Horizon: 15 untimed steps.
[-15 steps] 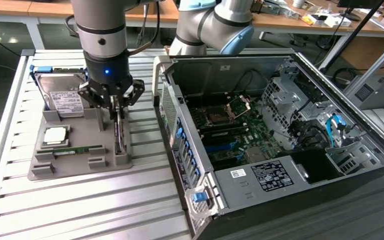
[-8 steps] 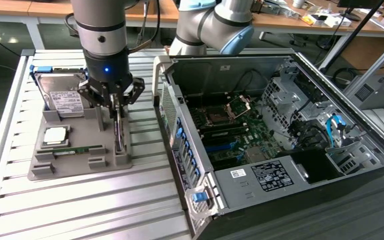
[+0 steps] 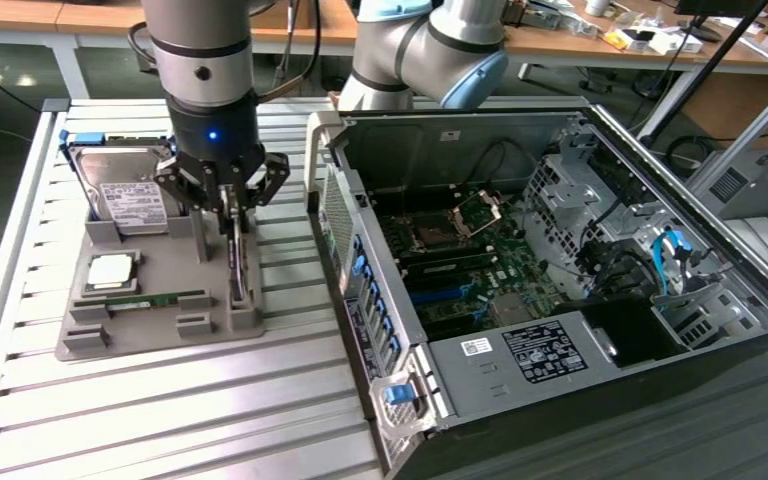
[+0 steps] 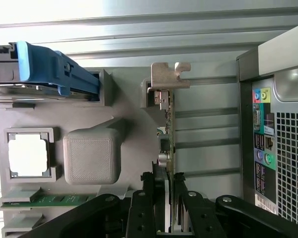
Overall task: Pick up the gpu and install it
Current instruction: 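Pick up the gpu and move the gpu toward the slot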
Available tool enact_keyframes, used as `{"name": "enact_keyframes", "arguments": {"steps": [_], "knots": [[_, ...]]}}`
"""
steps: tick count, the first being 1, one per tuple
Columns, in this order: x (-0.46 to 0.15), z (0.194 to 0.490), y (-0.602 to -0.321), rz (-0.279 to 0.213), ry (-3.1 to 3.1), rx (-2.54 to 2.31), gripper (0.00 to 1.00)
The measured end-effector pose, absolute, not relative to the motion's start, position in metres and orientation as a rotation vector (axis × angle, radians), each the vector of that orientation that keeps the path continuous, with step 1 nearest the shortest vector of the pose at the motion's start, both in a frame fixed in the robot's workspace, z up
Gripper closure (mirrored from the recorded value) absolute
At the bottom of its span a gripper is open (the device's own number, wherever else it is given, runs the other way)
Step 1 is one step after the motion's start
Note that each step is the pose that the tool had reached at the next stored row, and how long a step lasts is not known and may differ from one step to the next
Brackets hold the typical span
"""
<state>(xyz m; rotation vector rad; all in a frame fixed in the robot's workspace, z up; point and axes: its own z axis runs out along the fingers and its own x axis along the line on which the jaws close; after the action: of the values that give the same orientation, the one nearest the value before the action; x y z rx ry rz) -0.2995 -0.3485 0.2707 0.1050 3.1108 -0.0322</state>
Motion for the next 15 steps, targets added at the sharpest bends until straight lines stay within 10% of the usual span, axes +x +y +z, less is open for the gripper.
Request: {"name": "enact_keyframes", "arguments": {"steps": [15], "knots": [[-0.2995, 0.2794, -0.3485, -0.032, 3.111, 0.105, 0.73]]}}
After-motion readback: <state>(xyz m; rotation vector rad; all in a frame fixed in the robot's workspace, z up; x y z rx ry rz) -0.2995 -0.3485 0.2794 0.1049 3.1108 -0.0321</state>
